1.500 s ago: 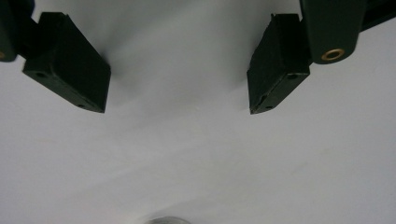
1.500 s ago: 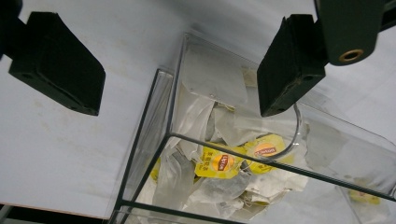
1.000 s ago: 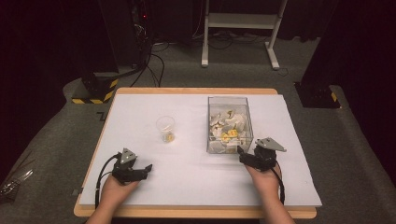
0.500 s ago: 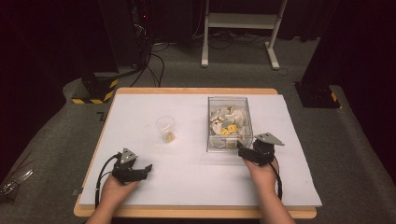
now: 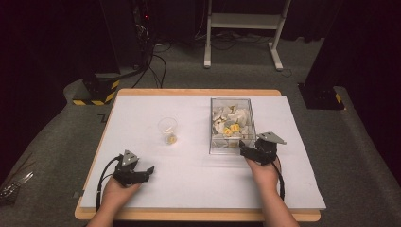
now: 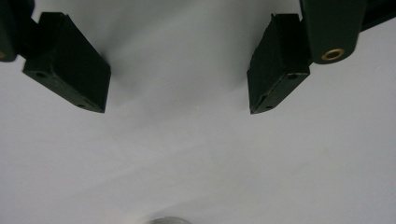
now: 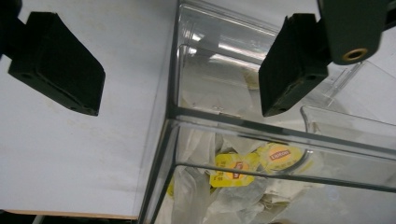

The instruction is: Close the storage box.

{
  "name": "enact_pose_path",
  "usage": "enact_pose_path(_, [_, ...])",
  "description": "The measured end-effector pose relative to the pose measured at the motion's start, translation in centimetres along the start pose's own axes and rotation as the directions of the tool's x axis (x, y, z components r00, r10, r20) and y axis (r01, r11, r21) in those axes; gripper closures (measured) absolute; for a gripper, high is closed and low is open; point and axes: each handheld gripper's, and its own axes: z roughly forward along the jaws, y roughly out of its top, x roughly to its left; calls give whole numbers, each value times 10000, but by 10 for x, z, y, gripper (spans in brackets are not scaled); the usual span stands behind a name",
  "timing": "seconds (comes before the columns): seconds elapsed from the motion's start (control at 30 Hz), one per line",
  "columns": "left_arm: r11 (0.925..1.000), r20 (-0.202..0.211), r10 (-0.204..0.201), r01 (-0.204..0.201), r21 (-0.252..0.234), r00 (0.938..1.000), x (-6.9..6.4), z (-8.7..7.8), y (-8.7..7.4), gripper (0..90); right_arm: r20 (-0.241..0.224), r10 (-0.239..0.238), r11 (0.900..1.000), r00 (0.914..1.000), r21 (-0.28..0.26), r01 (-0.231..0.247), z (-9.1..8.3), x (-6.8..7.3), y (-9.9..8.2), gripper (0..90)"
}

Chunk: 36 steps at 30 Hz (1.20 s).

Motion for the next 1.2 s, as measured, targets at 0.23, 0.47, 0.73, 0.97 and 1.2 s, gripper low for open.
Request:
enact_pose_path(0.23, [10000,6,4,-4,2,10000,0,0,0,219,-94,-94,9999,9999,43,95,-7,-1,-4,180])
enact_pose_path(0.47, [10000,1,10,-10,2,10000,0,0,0,218,-83,-354,9988,9993,338,356,-22,-10,-21,181])
enact_pose_path(0.73, [10000,-8,10,-10,4,10000,0,0,0,218,233,-809,9938,9964,790,789,-48,-26,-49,188])
enact_pose_path(0.97, [10000,-10,-28,28,-12,10000,0,0,0,219,349,-1322,9876,9906,901,1287,-60,-28,-67,203])
enact_pose_path(1.2, [10000,-47,-52,52,-57,10000,-1,0,0,219,201,-1244,9864,9920,1109,1215,-58,-28,-67,201])
